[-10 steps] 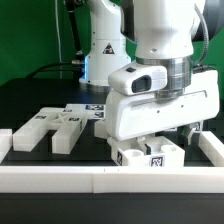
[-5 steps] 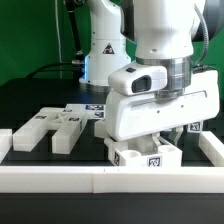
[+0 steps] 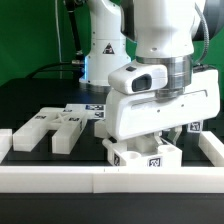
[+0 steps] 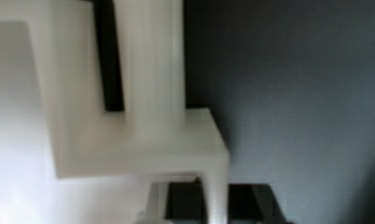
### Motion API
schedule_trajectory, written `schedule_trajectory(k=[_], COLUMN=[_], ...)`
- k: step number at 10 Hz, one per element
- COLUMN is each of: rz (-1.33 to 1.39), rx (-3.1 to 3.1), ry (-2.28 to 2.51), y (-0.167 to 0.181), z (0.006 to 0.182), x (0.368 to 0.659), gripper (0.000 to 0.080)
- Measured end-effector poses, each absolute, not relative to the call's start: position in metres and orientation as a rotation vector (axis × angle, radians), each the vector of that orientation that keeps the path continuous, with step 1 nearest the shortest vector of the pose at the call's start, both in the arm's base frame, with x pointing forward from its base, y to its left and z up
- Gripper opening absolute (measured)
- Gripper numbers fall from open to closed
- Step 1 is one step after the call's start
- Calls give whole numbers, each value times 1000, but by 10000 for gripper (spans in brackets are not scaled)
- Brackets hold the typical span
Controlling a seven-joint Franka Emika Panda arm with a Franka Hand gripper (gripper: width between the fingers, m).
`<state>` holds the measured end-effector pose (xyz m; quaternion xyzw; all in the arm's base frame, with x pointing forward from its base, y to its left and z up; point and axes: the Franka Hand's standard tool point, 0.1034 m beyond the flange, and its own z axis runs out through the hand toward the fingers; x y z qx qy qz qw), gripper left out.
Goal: Assemble chair
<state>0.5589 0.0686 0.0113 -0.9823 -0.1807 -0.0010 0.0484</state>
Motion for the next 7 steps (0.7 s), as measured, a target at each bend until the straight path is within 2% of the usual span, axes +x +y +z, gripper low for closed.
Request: schedule_trajectory(k=[4,7], rz=[7,-5], rx=[-3030,-3035], ry=[-287,-161], y=[81,101], z=[12,11], x=[560,573], gripper=[38,38])
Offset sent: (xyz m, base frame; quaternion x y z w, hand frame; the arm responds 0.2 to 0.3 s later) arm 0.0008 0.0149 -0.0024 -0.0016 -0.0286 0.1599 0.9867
